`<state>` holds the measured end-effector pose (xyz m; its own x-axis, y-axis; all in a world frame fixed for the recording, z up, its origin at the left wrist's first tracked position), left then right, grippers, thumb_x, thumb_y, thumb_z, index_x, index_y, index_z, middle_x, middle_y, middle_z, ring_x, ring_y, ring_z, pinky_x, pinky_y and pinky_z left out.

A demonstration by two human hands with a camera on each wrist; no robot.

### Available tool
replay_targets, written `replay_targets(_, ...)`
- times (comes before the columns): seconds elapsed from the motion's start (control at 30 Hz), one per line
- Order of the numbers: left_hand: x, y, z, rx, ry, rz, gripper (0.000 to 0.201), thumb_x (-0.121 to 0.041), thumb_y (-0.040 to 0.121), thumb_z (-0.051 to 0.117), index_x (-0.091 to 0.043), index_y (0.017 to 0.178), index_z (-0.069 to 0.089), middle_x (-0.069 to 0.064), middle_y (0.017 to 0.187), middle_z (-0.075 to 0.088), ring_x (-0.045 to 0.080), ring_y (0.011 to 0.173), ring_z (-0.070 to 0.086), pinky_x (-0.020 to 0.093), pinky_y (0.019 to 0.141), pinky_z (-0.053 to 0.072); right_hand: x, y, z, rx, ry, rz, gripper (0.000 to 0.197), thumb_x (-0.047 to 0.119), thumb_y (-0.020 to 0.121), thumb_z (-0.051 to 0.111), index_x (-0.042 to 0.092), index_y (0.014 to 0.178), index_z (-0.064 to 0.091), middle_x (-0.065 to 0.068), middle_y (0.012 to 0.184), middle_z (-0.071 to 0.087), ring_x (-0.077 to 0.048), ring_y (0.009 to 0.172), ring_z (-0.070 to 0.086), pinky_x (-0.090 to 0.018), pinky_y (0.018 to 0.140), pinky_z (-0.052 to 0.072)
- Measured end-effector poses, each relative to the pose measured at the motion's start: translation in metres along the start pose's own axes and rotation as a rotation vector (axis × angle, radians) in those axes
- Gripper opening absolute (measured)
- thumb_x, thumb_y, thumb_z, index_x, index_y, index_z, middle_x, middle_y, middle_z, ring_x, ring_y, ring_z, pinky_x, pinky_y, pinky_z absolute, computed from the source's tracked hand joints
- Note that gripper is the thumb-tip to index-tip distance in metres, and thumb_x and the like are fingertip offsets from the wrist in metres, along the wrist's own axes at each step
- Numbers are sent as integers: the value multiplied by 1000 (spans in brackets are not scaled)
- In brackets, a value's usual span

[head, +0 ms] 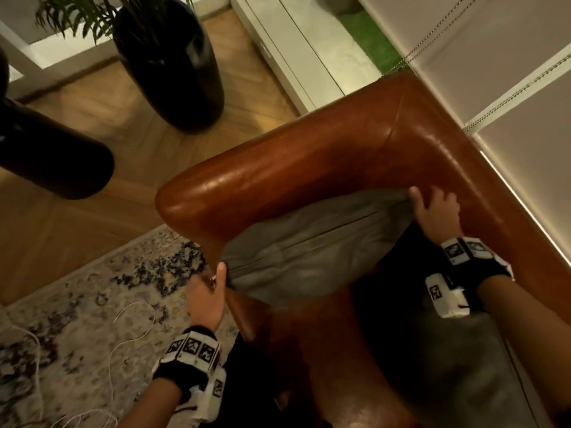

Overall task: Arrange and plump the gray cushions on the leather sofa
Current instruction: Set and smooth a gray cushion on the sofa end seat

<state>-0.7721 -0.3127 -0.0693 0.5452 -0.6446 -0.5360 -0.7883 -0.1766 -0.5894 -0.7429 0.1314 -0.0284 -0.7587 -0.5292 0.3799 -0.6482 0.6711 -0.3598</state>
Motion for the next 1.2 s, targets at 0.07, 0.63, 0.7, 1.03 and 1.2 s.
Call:
replay_targets(0.07,-11,-8,5,63,-191,-77,62,-57,90,40,-3,118,52,15,114,59,31,108,55,39,93,41,-4,9,-5,73,197,110,66,67,84,37,9,105,60,-21,111,59,-41,109,54,-47,94,44)
replay_targets(0.63,-13,-1,-9,-110,-241,-136,63,-55,93,32,-9,132,48,20,139,46,36,130,41,44,106,34,13,-13,6,-92,374,-52,38,36,99,38,6,86,57,-12,85,55,-24,83,51,-33,71,34)
replay_targets(0.7,-9,2,-5,-75,-267,-181,58,-59,91,33,-13,115,61,20,126,53,37,124,45,42,100,38,11,-12,13,-43,535,85,45,43,97,38,4,89,59,-11,88,57,-24,84,54,-40,77,41)
replay_targets(1.03,-7,17,14,83,-425,-222,36,-55,85,51,-20,91,57,9,116,61,29,108,56,48,103,42,5,18,4,181,504,321,40,48,90,47,11,96,60,-21,126,57,-30,94,57,-40,86,47)
replay_targets(1.2,-40,7,19,-9,-215,16,44,-40,96,40,-7,69,47,10,70,47,27,76,48,35,73,34,31,15,25,86,117,88,54,55,91,44,5,100,64,-17,104,64,-36,99,59,-37,80,45)
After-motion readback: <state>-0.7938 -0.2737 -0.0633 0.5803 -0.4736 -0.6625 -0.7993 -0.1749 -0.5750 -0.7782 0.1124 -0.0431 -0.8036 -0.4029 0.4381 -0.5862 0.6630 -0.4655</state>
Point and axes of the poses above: each hand's wrist, its own y-axis towards the middle knuckle, its own z-axis out of the palm, x = y × z, the point moved 2 cm from there along y, towards the middle knuckle
